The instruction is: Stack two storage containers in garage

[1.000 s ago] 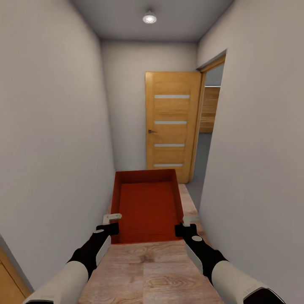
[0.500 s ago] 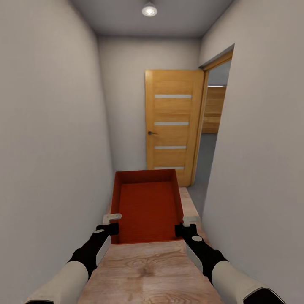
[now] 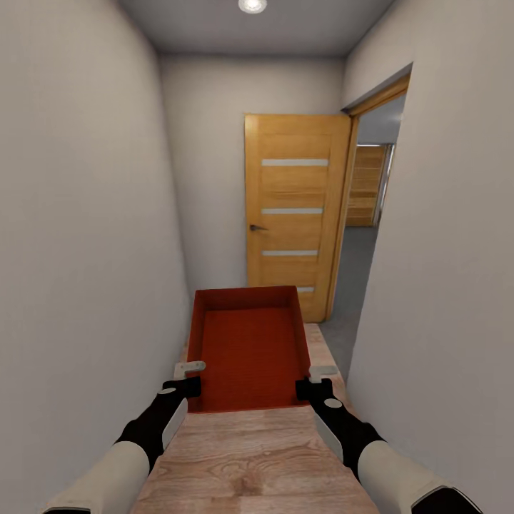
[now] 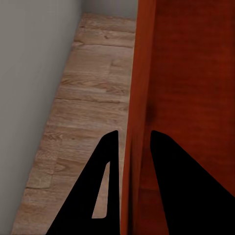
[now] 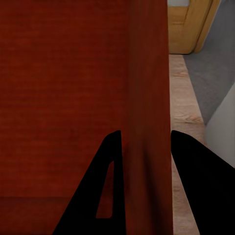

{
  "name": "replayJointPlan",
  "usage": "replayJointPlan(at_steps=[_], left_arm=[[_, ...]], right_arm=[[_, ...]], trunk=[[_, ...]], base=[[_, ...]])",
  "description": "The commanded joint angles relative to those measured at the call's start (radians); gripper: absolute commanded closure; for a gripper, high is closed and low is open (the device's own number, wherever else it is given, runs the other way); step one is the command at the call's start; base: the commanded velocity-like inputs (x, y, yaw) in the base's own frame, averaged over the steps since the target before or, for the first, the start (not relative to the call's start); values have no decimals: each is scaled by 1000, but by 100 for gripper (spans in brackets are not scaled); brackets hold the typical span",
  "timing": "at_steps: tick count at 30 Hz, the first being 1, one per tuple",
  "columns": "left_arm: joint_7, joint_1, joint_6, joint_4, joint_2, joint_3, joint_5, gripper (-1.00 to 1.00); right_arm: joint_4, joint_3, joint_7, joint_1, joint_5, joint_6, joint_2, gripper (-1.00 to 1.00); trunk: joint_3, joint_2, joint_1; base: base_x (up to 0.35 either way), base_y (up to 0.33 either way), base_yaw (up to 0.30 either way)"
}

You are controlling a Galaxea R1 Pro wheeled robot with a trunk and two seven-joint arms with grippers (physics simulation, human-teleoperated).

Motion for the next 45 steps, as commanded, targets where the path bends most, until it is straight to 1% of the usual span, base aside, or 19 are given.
replayJointPlan(at_steps=[1, 45], left_arm=[[10, -1, 7, -5, 7, 20, -13, 100], [9, -1, 7, -5, 7, 20, -13, 100]], right_arm=[[42, 3, -7, 0, -14, -5, -3, 100], [42, 3, -7, -1, -14, -5, -3, 100]], trunk=[[0, -1, 1], [0, -1, 1]], base=[[322, 0, 0], [322, 0, 0]])
